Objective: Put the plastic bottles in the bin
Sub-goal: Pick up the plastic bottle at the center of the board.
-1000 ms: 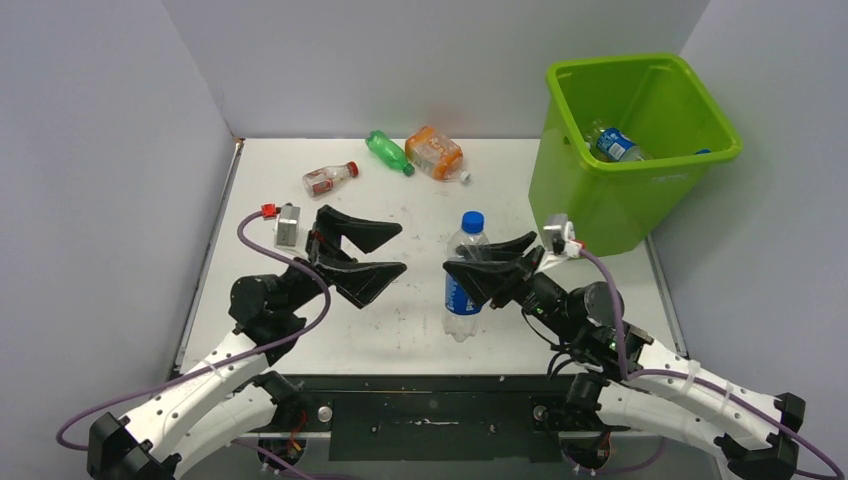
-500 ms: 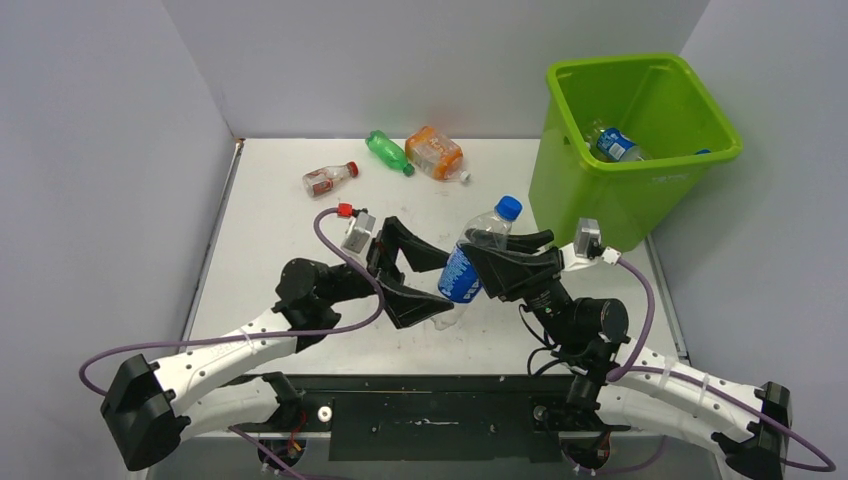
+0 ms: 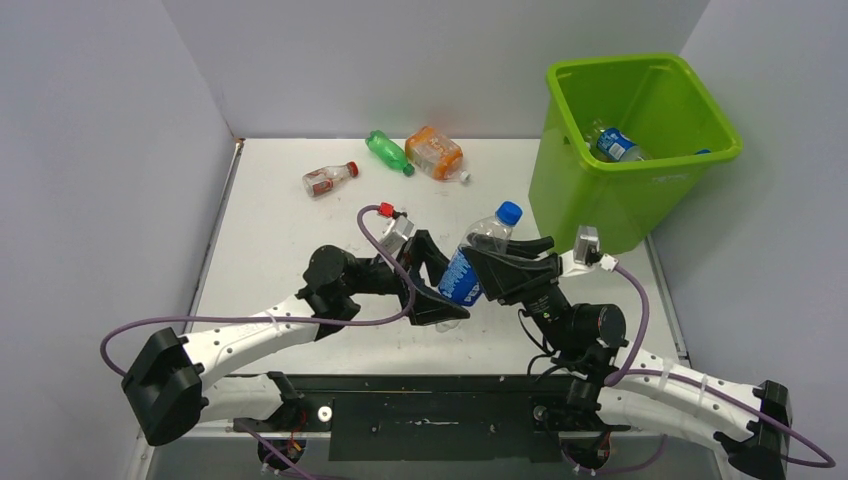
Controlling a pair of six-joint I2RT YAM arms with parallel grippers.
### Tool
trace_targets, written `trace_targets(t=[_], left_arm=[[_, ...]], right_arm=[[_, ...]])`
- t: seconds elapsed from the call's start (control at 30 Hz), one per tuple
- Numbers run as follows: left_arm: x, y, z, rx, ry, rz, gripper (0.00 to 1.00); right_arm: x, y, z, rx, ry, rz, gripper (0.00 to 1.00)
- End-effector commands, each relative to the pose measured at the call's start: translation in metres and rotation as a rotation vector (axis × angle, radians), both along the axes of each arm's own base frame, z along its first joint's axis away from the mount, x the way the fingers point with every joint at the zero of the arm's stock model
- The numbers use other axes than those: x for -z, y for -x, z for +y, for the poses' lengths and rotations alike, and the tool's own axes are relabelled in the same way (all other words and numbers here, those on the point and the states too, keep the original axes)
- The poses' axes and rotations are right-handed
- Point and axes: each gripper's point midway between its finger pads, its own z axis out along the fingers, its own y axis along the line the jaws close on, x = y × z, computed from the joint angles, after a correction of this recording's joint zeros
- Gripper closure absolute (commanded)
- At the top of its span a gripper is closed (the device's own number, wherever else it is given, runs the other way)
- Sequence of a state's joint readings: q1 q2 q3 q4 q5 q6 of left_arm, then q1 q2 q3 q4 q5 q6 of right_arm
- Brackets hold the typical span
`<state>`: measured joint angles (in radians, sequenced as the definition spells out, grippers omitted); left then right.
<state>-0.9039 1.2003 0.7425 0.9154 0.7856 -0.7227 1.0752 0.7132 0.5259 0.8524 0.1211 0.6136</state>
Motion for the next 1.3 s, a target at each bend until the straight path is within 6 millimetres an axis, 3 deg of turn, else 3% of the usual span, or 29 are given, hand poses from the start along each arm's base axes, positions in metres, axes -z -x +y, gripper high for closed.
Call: trace_targets(t=[0.0,0.13,0.23,0.27,0.37,0.47,0.53,0.57,0.7,0.73,0.87,0.97,1.17,1.27], left_arm=[[-0.021,0.01,0.008,0.01,0.066,-0.106,0.54],[-0.02,0.009,0.014,-0.019,0.084,-0.124,0.86],[-0.019,0.009,0.018,-0.036,0.082,-0.141,0.93],[-0.019,0.009,0.02,-0.047,0.084,-0.151,0.98],[-0.013,0.004,0.024,-0.099,0.069,-0.174,1.0],[-0.007,-0.001,0.03,-0.17,0.053,-0.205,1.0],[-0.004,-0.01,0.033,-0.243,0.036,-0.227,1.0],[-0.003,-0.015,0.035,-0.28,0.027,-0.243,1.0],[0.009,-0.036,0.037,-0.409,-0.057,-0.287,1.0],[0.008,-0.038,0.038,-0.427,-0.061,-0.296,1.0],[0.012,-0.039,0.037,-0.442,-0.072,-0.317,1.0],[0.014,-0.038,0.037,-0.446,-0.078,-0.324,1.0],[0.014,-0.034,0.038,-0.447,-0.067,-0.341,1.0],[0.013,-0.032,0.038,-0.438,-0.065,-0.342,1.0]], right_arm=[[-0.007,0.001,0.002,0.001,-0.025,-0.028,0.62],[-0.001,-0.001,0.008,-0.005,-0.032,-0.02,0.61],[0.002,-0.002,0.013,-0.012,-0.025,-0.014,0.59],[0.003,-0.002,0.015,-0.017,-0.019,-0.012,0.54],[0.005,-0.003,0.022,-0.018,0.061,0.002,0.17],[0.005,-0.009,0.019,0.033,0.204,0.048,0.01],[0.006,-0.012,0.014,0.069,0.303,0.068,0.08],[-0.004,-0.011,0.01,0.08,0.341,0.055,0.1],[-0.003,-0.009,0.01,0.086,0.557,0.04,0.1],[-0.01,-0.008,0.009,0.09,0.566,0.029,0.1],[-0.026,-0.016,0.003,0.141,0.591,0.055,0.08],[-0.032,-0.021,0.005,0.16,0.603,0.063,0.0],[-0.023,-0.026,0.009,0.166,0.621,0.099,0.21],[-0.025,-0.026,0.003,0.181,0.583,0.11,0.49]])
